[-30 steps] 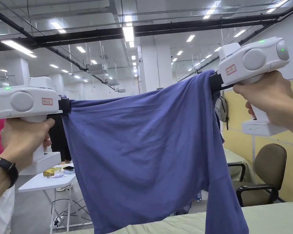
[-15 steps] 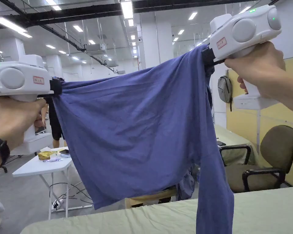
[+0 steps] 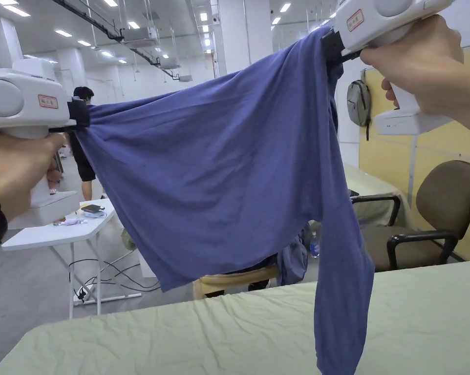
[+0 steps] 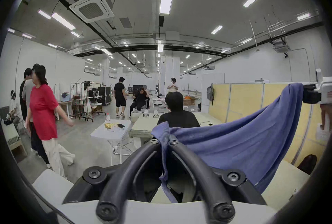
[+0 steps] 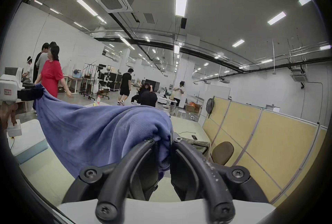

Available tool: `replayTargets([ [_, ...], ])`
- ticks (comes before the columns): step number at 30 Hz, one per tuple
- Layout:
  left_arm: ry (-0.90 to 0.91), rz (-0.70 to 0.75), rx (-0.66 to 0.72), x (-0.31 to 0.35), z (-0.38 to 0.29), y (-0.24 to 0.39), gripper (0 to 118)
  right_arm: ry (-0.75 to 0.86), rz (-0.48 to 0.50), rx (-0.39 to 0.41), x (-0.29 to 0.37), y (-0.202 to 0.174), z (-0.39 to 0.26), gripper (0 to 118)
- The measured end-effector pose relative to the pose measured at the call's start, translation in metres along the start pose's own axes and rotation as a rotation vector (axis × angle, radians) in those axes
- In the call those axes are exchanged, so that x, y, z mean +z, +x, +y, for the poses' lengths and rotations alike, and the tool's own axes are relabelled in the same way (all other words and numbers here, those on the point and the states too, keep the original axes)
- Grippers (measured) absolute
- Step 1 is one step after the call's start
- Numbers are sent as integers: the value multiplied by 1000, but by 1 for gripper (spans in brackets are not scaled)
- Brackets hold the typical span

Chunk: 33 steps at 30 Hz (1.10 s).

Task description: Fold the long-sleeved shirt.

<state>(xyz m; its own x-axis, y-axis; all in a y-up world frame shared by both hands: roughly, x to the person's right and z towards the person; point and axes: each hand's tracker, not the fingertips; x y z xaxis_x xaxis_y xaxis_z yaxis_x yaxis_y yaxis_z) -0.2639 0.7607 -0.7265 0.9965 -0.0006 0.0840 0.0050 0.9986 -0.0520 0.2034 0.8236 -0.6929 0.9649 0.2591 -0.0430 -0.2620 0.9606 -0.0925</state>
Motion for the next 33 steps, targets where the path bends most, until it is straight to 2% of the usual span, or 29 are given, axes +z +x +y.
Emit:
replayTargets([
  [7, -90, -60, 29, -11, -59, 5, 3, -127, 48, -86, -29, -3, -86, 13],
  [16, -174, -68, 74, 1, -129, 12, 3, -255, 87, -78, -22, -16, -179, 13],
  [22, -285, -75, 50, 26, -199, 32, 3, -340, 85, -142, 7, -37, -256, 13],
  [27, -364, -77, 112, 63, -262, 39, 3, -422, 77, -223, 43, -51, -326, 13],
  [31, -433, -93, 102, 103, -304, 44, 3, -470, 94, -239, 85, -62, -370, 13],
  [33, -463, -92, 111, 129, -326, 44, 3, -496, 105, -223, 113, -68, -391, 13],
])
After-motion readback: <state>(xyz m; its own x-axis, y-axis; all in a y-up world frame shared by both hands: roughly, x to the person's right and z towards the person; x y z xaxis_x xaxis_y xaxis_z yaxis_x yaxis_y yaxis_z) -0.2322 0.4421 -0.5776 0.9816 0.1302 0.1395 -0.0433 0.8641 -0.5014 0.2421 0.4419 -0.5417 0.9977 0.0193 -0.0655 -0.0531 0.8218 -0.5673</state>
